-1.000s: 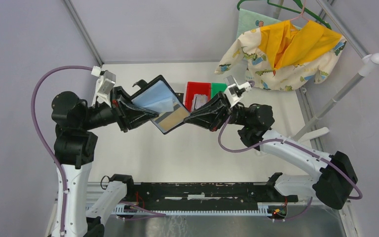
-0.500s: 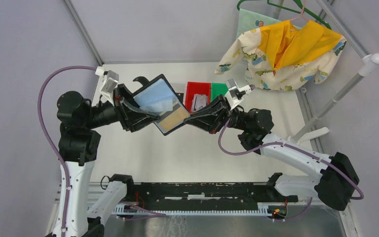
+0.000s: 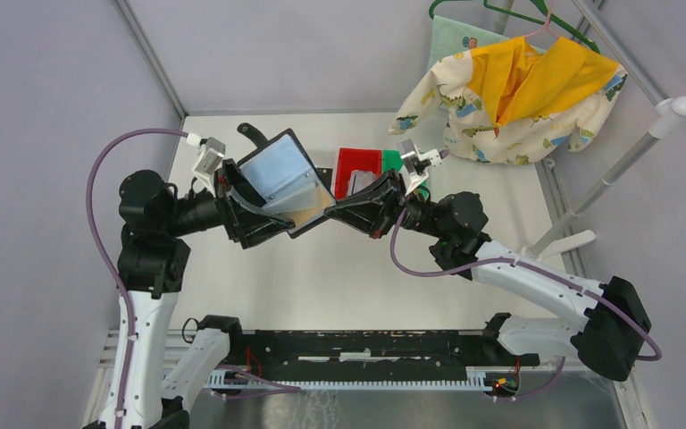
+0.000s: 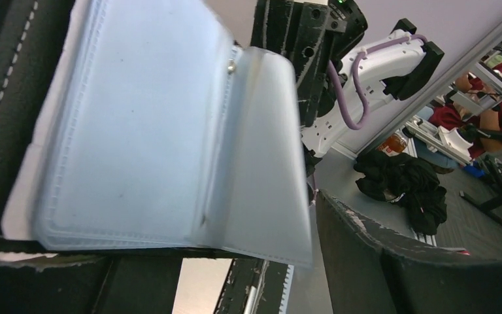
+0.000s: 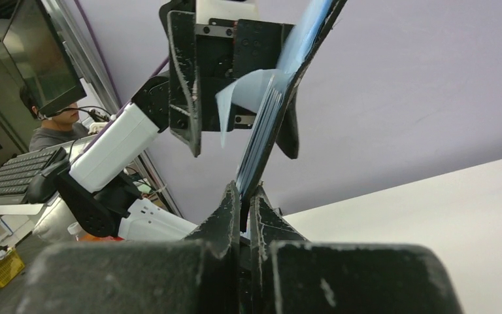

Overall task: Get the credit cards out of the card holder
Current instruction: Remove the credit card from the card holder.

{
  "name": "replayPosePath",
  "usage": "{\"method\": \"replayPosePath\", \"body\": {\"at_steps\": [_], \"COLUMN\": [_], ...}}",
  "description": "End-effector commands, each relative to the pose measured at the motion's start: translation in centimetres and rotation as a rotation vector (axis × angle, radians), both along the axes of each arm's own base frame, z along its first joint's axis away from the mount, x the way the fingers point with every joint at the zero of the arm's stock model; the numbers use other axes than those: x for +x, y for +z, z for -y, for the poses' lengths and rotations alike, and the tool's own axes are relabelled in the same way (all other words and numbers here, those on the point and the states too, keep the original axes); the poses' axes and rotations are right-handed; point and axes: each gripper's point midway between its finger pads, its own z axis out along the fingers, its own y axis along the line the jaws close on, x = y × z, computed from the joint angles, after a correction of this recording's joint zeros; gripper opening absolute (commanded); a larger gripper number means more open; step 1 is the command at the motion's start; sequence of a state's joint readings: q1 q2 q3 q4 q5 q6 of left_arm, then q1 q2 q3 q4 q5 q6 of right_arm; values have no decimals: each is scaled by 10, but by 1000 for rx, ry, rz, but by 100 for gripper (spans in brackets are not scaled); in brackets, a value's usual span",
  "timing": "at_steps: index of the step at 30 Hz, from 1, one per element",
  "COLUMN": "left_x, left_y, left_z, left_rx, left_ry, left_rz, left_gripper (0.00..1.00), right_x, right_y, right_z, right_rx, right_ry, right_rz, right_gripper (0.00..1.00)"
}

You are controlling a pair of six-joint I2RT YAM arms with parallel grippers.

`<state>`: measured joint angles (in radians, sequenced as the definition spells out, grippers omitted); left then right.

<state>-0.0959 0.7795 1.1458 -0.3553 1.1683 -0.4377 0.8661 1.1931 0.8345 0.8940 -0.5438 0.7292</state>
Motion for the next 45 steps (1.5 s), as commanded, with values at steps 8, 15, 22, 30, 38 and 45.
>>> {"method": "replayPosePath", "body": {"at_steps": [8, 15, 22, 30, 38, 45], "left_x": [-10, -2, -4, -23, -32, -35], "left_y": [22, 15, 23, 43, 48, 50], "left_z": [-2, -4, 1, 5, 6, 5], "left_rx": [-5, 11, -21, -65, -61, -56], "left_ry": [9, 48, -6, -130, -166, -171], "left_rz": [132, 137, 44, -1, -9, 11], "left_gripper": [27, 27, 2, 2, 2, 2], "right_x": [0, -4, -14, -14, -16, -22], "right_y": [36, 38, 35, 30, 35, 38], "right_z": [8, 7, 10, 23, 40, 41], "right_rx": [71, 89, 99, 112, 176, 201], "right_ry": [-57, -36, -13, -58, -40, 19], "right_rz": [39, 24, 59, 92, 94, 90], "right_gripper": [0, 0, 5, 16, 17, 20]}}
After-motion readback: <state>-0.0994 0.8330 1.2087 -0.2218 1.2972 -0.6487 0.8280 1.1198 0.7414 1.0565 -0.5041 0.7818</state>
